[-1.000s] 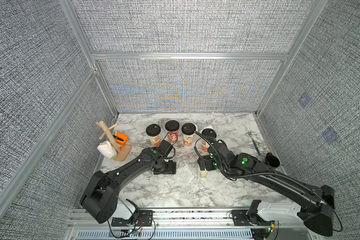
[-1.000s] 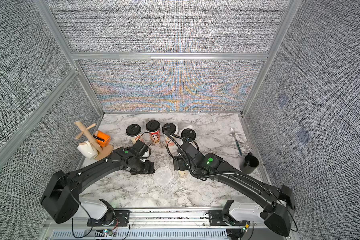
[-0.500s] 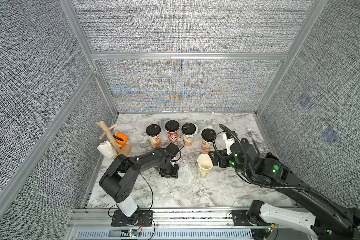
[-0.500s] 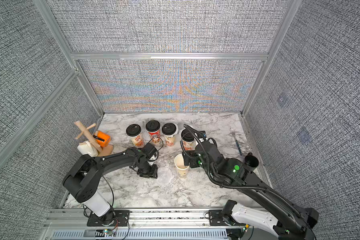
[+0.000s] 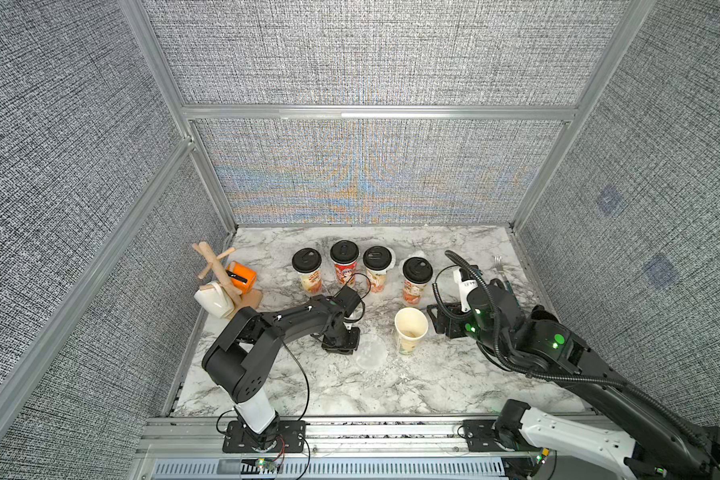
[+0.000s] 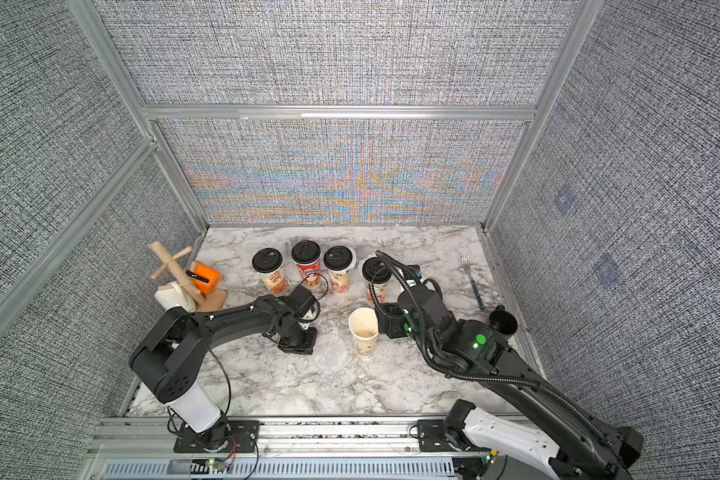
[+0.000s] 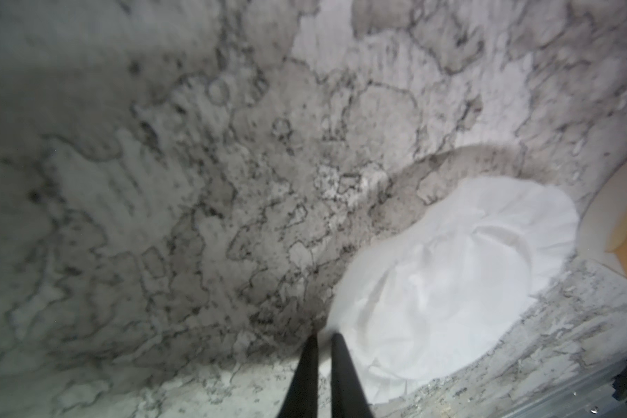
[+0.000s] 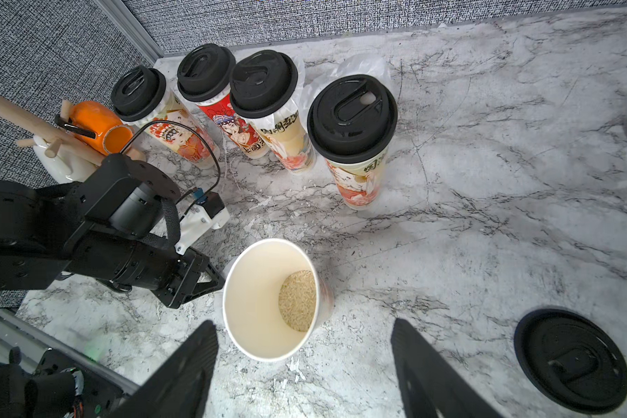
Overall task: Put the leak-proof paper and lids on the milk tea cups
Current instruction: Pick up the leak-proof paper from the center of the board, then place the leak-proof paper at the cup.
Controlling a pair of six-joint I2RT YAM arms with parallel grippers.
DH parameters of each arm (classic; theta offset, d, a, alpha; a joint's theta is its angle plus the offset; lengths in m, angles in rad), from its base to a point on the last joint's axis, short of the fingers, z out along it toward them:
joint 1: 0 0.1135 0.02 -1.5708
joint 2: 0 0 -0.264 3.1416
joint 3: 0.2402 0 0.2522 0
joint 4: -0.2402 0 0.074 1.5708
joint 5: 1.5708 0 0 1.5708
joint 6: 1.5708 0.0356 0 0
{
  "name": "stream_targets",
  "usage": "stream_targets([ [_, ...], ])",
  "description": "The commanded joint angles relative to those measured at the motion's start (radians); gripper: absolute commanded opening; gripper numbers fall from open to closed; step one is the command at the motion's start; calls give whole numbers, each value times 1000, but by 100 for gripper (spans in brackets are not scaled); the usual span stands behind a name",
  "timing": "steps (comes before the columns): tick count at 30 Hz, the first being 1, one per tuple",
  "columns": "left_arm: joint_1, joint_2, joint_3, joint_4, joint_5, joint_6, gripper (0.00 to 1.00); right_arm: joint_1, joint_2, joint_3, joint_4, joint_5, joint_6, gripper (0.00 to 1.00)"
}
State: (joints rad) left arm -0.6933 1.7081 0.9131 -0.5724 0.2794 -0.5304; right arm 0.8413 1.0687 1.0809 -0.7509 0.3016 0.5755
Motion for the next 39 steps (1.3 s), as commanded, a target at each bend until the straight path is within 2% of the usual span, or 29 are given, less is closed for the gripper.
stream_targets([
  [1,-6,5,-38,60,-32,-28,0,-2,9,4,17,-7,-2,77],
  [7,-6,-90,-81,84,-60,-56,0,-5,23,13,21,-15,-8,76],
  [12,-6,-242,-28,-72,-170,-47,0,-45,25,6,44,-34,-15,74],
  [16,-6,-375,80,-210,-217,-21,0,-167,10,-46,111,-114,-45,72],
  [20,-6,-446,234,-329,-204,23,0,-338,8,-108,186,-228,-97,71],
  [25,-8,-511,374,-321,-103,118,0,-459,43,-129,219,-286,-151,71],
  [29,-12,-511,478,-318,3,115,0,-526,67,-142,244,-324,-174,70],
  [36,-51,-456,456,-149,284,43,0,-619,100,-161,274,-376,-206,69],
  [39,-63,-416,434,-111,316,29,0,-645,112,-169,275,-393,-220,69],
])
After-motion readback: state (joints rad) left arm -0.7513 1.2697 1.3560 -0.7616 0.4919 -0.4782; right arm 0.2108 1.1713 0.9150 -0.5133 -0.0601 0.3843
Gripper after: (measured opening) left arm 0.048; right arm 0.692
